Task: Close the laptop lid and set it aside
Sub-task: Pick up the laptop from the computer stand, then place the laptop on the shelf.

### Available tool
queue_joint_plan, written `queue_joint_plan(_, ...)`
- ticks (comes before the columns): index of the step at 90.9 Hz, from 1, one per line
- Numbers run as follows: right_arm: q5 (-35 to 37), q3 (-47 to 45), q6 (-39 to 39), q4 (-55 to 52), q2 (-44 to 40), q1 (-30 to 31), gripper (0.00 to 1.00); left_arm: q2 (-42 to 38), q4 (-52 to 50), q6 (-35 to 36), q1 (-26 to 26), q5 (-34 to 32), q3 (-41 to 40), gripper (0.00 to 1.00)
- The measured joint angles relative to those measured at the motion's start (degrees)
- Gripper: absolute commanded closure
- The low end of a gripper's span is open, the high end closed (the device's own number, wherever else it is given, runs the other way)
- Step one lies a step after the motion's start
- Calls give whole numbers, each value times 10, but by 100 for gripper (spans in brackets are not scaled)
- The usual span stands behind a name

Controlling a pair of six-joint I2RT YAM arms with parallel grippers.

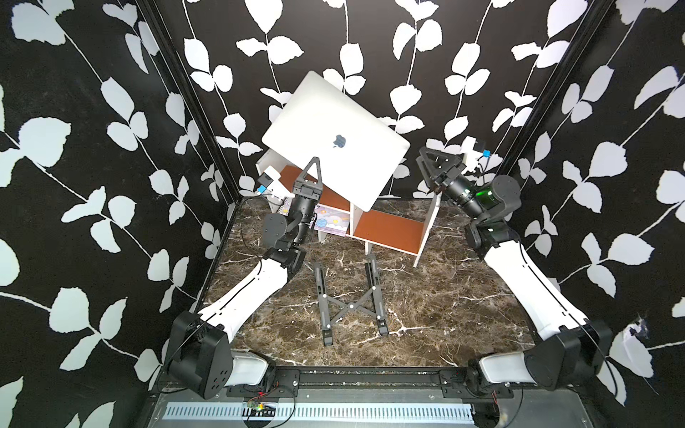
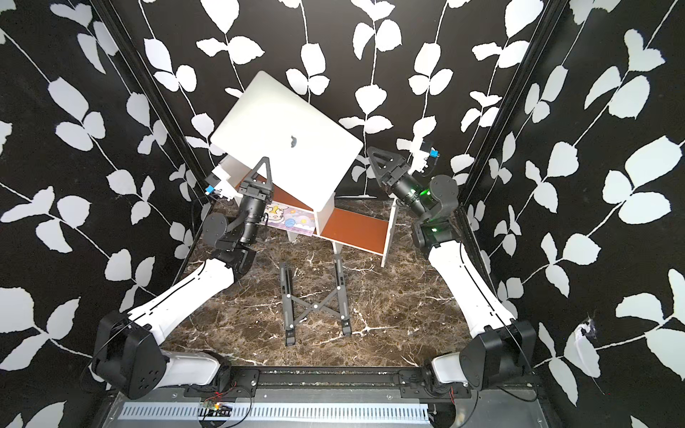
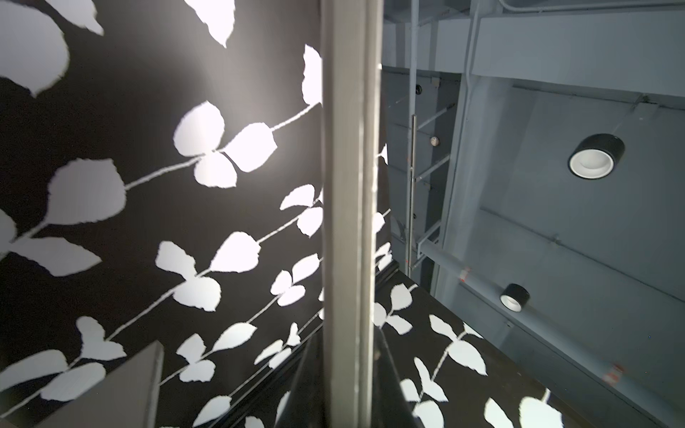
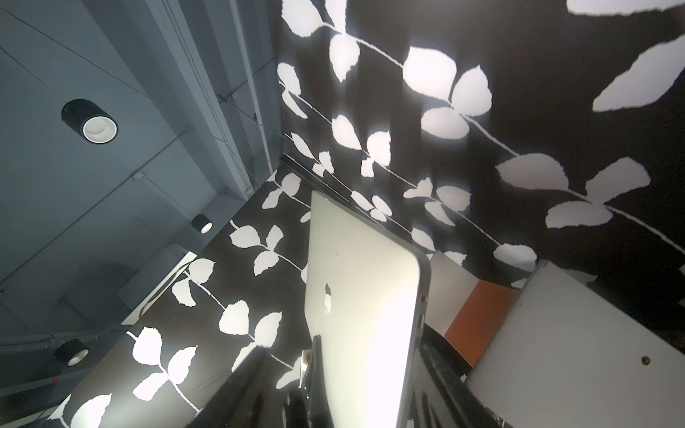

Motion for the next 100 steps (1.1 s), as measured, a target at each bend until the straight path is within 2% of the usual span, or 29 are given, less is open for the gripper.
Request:
queue_joint_plan(30,-10,-23,-16,-5,-33,-23,37,0,5,-35,42,-55,-3,100)
queue_joint_plan(65,-16,-55,-22,-23,-64,-53,37,-1,-28,-105,120,-85,-38,100)
queue_joint_plan(100,-22,-63,-27,-32,-73,-61,37,10,-81,-137,124,-71,-67,100)
